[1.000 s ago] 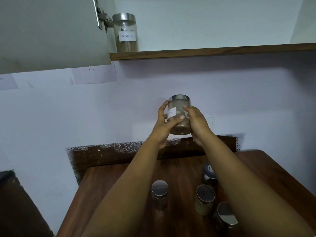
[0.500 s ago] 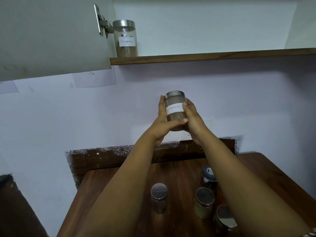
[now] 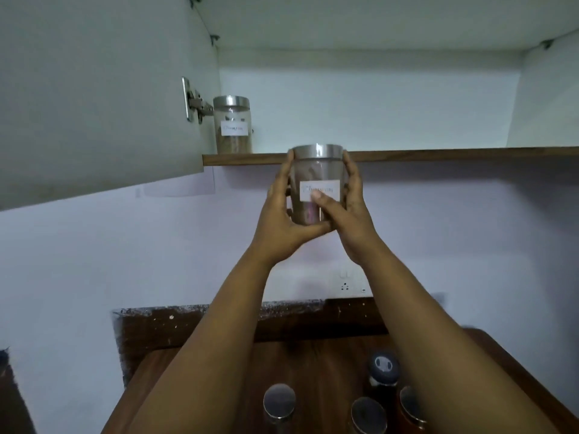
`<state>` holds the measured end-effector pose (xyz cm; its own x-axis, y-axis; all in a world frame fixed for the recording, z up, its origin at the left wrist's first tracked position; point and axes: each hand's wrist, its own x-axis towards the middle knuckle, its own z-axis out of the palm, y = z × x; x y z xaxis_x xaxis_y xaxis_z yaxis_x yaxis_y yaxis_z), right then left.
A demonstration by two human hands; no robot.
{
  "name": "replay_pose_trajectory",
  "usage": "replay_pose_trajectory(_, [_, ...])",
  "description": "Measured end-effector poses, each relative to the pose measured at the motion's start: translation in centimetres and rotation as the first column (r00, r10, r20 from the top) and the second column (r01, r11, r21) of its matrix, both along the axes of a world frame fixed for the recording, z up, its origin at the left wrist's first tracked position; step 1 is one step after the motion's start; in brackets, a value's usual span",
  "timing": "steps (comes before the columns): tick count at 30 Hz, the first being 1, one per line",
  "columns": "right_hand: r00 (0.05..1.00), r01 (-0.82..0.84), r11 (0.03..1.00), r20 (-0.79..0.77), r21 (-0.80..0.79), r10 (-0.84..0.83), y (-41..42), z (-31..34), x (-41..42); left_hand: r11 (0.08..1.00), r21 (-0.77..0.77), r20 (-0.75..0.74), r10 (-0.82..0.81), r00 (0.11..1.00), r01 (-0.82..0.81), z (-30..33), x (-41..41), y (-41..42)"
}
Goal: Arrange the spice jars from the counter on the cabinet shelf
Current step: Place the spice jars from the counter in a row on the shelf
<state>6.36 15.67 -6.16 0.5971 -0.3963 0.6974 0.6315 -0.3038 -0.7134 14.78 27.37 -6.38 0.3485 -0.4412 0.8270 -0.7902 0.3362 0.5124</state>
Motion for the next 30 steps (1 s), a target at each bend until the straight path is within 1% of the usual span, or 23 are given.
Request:
replay_pose_trajectory(2, [0.999,0.035,0.994,0.033,-0.101,-0.032,-0.1,2.6,0.0,0.999,-0.028,0.046,0.02,0.999,-0.019,2.3,0.2,0.0])
replay_pose_trajectory(4, [0.996,0.089,0.98,0.045,-0.177,-0.083,-0.3,5.4,0.2,0.999,-0.037,0.044,0.008,0.999,-0.007,4.7,0.6,-0.2])
replay_pose_trajectory(7, [0.987,0.162,0.951,0.023,-0.263,-0.162,-1.1,9.0,1.1,1.0,-0.015,0.068,0.015,0.998,-0.014,8.3,1.8,-0.6])
replay_pose_trajectory(9, [0.976,0.194,0.923,-0.031,-0.332,-0.216,-2.1,10.9,1.9,0.994,0.051,0.102,0.086,0.991,-0.092,10.2,2.8,-0.9])
replay_pose_trajectory(11, [0.954,0.213,0.885,-0.108,-0.414,-0.28,-3.4,12.4,3.0,0.962,0.134,0.173,0.215,0.961,-0.24,11.1,4.0,-1.7])
replay_pose_trajectory(12, [0.937,0.215,0.865,-0.153,-0.453,-0.313,-4.0,13.0,3.7,0.919,0.165,0.226,0.318,0.921,-0.358,11.0,4.7,-2.2])
replay_pose_trajectory(13, [0.917,0.216,0.847,-0.198,-0.485,-0.347,-4.4,13.5,4.4,0.849,0.174,0.28,0.443,0.852,-0.499,10.5,5.3,-2.5])
replay_pose_trajectory(14, [0.894,0.218,0.832,-0.237,-0.51,-0.38,-4.9,14.0,5.2,0.751,0.151,0.335,0.572,0.748,-0.642,9.7,6.1,-2.8])
replay_pose_trajectory(15, [0.873,0.218,0.821,-0.271,-0.527,-0.406,-5.2,14.5,6.0,0.641,0.088,0.401,0.678,0.616,-0.763,8.6,7.0,-2.9])
replay_pose_trajectory(16, [0.855,0.213,0.819,-0.303,-0.533,-0.42,-5.6,14.8,6.9,0.545,-0.015,0.469,0.744,0.476,-0.838,7.4,7.9,-3.0])
replay_pose_trajectory(17, [0.841,0.201,0.825,-0.339,-0.528,-0.422,-5.9,15.1,7.8,0.489,-0.131,0.514,0.777,0.363,-0.862,6.3,8.9,-3.1])
replay_pose_trajectory(18, [0.828,0.188,0.834,-0.374,-0.519,-0.419,-6.1,15.3,8.6,0.469,-0.228,0.528,0.796,0.297,-0.853,5.6,9.7,-3.2])
replay_pose_trajectory(19, [0.812,0.18,0.839,-0.403,-0.514,-0.422,-6.3,15.5,9.5,0.465,-0.292,0.517,0.812,0.271,-0.835,5.2,10.3,-3.3])
replay_pose_trajectory(21, [0.773,0.175,0.834,-0.452,-0.523,-0.445,-6.2,15.9,11.3,0.452,-0.344,0.486,0.836,0.256,-0.823,5.3,11.0,-3.7])
replay_pose_trajectory(24, [0.711,0.145,0.823,-0.52,-0.549,-0.472,-5.6,16.4,13.7,0.44,-0.348,0.499,0.834,0.234,-0.828,5.2,11.3,-3.8])
replay_pose_trajectory(27, [0.693,0.091,0.819,-0.555,-0.566,-0.46,-5.6,16.6,15.6,0.458,-0.363,0.499,0.831,0.246,-0.812,5.0,11.4,-3.9])
replay_pose_trajectory(30, [0.682,0.022,0.8,-0.576,-0.6,-0.451,-6.0,16.8,16.8,0.443,-0.377,0.48,0.844,0.237,-0.813,4.9,11.4,-4.1])
